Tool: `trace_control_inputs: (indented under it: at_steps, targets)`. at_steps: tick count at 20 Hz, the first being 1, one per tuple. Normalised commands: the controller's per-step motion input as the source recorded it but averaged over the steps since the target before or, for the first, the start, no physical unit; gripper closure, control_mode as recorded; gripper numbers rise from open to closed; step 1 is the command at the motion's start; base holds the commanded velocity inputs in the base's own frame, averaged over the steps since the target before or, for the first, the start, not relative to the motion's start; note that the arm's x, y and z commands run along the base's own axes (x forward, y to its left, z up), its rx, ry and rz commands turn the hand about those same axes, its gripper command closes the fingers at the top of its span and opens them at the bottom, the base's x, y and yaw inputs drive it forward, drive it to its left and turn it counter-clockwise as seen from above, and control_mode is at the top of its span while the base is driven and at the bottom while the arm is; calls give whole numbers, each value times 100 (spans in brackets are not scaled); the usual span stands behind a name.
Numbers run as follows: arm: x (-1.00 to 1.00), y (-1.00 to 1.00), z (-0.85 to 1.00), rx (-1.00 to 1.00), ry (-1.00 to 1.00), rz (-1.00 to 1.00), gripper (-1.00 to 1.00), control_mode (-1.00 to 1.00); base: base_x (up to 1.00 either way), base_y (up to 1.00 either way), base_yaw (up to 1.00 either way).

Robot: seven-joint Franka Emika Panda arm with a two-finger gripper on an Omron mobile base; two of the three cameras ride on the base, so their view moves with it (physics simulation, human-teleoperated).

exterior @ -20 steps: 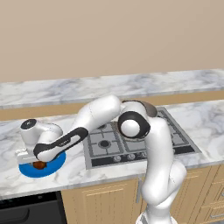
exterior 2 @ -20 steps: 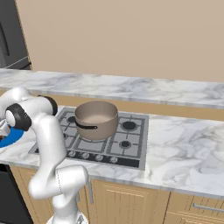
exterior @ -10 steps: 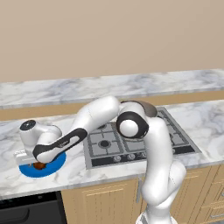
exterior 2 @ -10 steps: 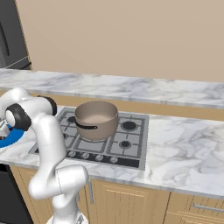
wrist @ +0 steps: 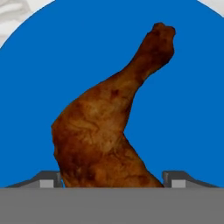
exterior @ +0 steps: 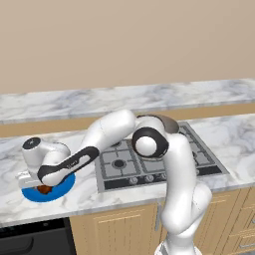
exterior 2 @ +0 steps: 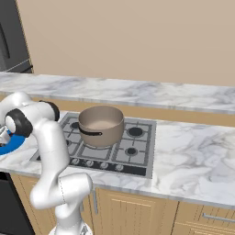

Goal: Retrieve the frozen meat and place it in the pot on a burner. Then turn the burner on.

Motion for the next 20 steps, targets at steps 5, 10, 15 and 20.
trace_control_inputs:
  at_steps: [5,10,15,20]
  targets:
    - [-19,-43,46,0,-2,-2,100,-100,0,0,0]
    - [-22,-82,81,0,-2,-5,100,-100,0,0,0]
    - [-3,-100,88,3,0,-22,100,-100,0,0,0]
    - [0,-100,91,4,0,-32,100,-100,0,0,0]
